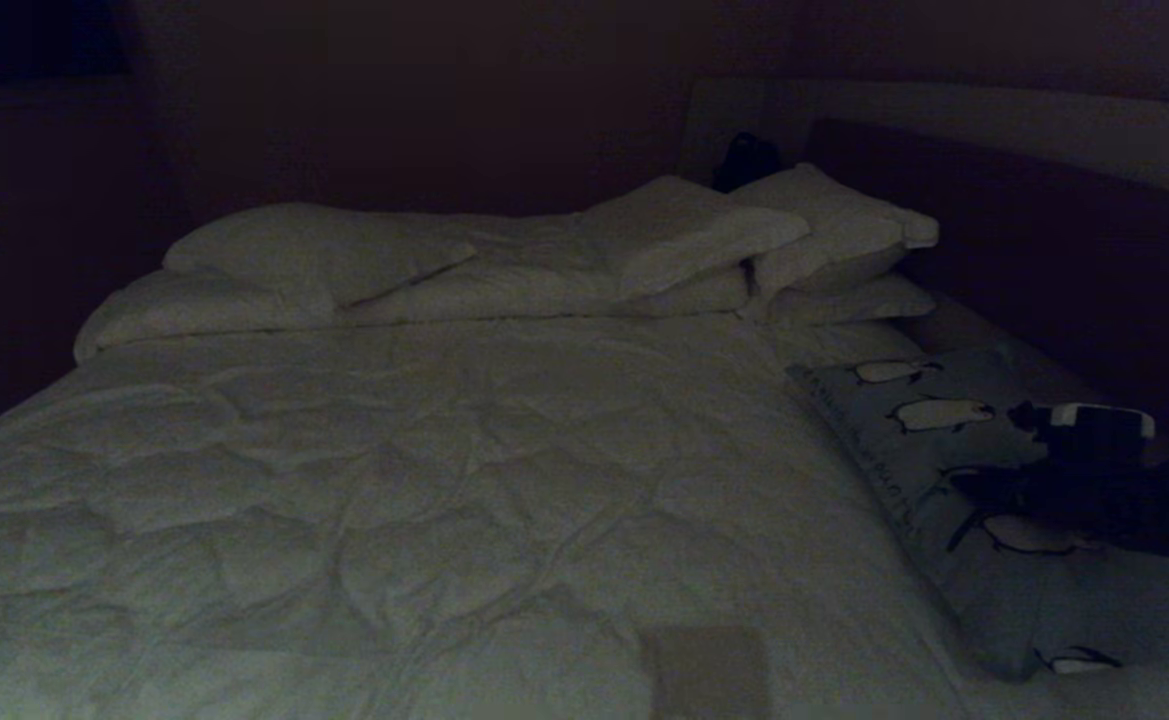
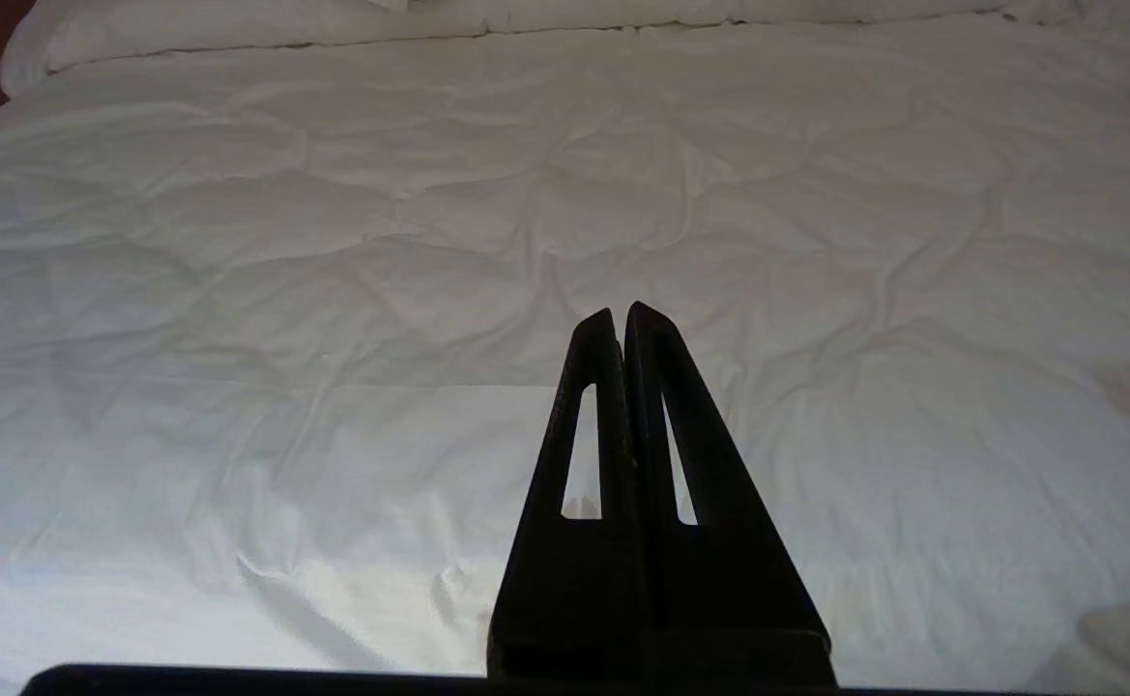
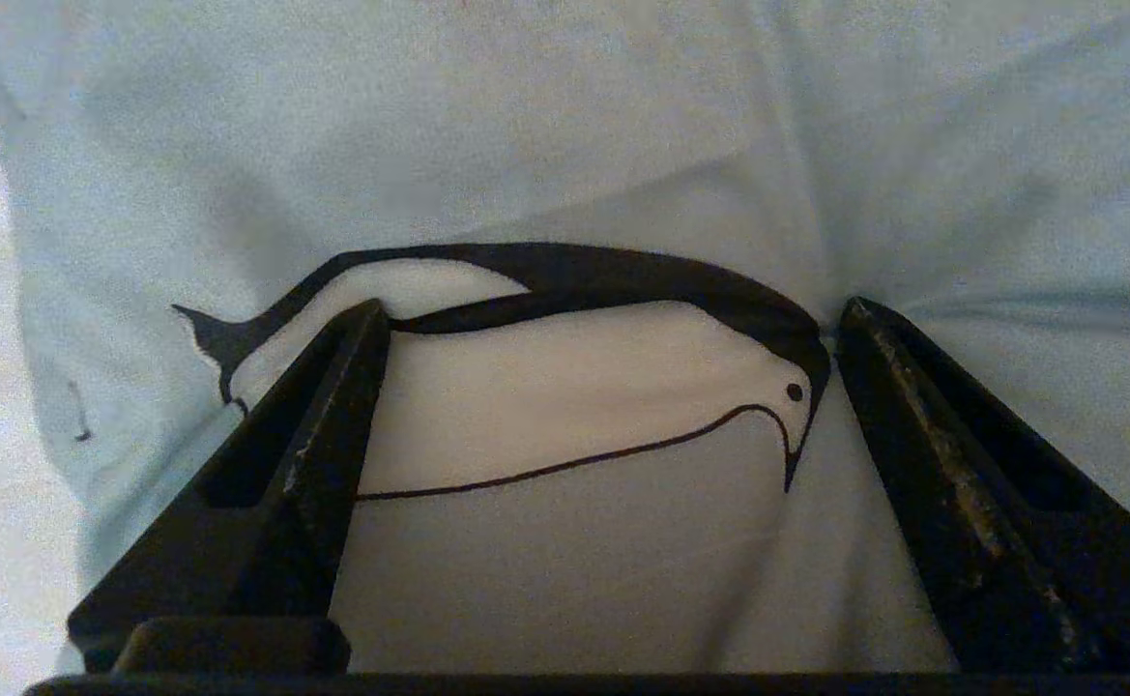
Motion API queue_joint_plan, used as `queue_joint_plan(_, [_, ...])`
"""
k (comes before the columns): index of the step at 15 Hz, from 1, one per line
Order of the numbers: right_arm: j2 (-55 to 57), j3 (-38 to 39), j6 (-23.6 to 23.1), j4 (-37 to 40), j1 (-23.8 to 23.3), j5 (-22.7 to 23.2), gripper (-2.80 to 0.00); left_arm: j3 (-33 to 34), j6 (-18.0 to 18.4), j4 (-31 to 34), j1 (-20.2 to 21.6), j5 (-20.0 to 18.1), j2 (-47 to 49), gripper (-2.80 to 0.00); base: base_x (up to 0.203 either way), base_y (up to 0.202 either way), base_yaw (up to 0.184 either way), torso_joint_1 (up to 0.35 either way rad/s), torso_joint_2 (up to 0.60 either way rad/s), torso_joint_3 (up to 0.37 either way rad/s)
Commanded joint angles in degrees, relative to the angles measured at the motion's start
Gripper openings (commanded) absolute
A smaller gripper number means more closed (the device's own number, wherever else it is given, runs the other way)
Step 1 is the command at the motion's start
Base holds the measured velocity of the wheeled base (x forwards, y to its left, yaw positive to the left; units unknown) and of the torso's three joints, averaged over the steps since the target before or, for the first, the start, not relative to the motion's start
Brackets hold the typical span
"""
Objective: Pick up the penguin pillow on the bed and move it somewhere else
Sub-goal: Pick up the pillow
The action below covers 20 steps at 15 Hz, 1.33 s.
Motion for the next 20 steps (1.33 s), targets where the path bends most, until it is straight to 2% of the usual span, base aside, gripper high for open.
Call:
queue_joint_plan(1, [1.86, -0.22, 0.03, 0.01, 0.06, -0.03, 0.0, 0.0, -0.01, -0.04, 0.01, 0.04, -0.01, -2.8, 0.0, 0.0, 0.0, 0.0, 0.0, 0.0])
queue_joint_plan(20, [3.21, -0.6, 0.03, -0.34, -0.29, -0.04, 0.0, 0.0, -0.01, 0.05, 0.01, 0.04, -0.01, -2.8, 0.0, 0.0, 0.0, 0.0, 0.0, 0.0])
